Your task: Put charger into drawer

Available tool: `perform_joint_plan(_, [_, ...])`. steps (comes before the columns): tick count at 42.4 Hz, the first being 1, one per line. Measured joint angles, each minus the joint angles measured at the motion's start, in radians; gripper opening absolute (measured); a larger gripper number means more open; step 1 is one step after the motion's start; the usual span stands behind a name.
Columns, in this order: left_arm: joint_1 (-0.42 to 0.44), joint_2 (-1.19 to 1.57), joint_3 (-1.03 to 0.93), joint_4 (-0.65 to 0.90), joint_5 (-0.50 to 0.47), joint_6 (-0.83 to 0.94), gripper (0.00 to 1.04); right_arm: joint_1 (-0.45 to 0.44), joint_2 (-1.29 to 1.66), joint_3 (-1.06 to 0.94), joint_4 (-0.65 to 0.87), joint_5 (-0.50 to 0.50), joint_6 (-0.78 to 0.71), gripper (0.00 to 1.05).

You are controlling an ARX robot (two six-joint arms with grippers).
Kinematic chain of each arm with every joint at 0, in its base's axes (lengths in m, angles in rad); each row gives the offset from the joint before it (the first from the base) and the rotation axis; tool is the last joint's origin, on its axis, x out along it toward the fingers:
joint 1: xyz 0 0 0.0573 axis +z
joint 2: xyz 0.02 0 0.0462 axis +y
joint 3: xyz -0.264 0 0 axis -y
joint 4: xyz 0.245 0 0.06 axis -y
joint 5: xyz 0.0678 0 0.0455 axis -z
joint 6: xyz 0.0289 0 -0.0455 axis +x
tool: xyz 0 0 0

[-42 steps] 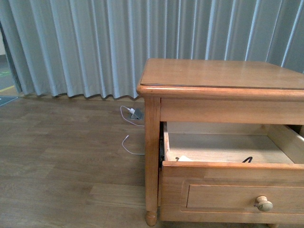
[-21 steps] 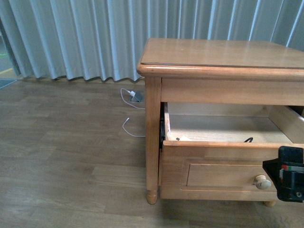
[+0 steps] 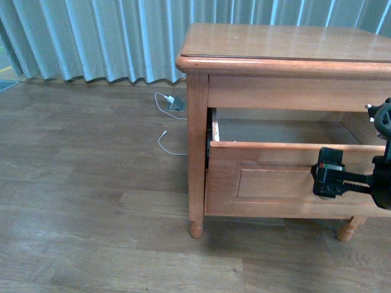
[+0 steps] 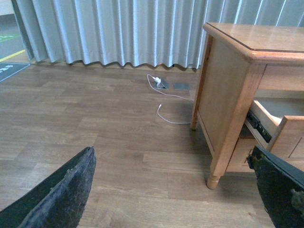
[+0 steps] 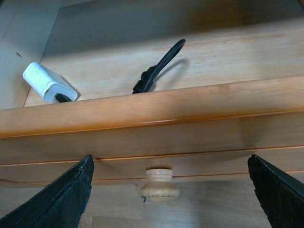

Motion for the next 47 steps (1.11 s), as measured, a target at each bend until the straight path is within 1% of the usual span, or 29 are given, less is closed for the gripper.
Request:
perform_joint_plan(9, [0.000, 0.000, 0.000, 0.000, 0.000, 0.000, 0.99, -0.009, 0.107, 0.105, 0.070, 0.014, 0.000, 0.97])
perform_joint_plan(21, [0.000, 0.000, 0.000, 0.000, 0.000, 0.000, 0.99, -0.018, 0.229, 0.269, 0.137, 0.105, 0.050, 0.97])
perform_joint_plan(29, [0.000, 0.000, 0.000, 0.000, 0.000, 0.000, 0.99, -0.020, 0.266, 0.346, 0.140, 0.165, 0.087, 0.97])
perform_joint_plan(47, [0.000, 0.000, 0.000, 0.000, 0.000, 0.000, 0.99, -0.013, 0.338, 0.424, 0.129, 0.216, 0.121, 0.97])
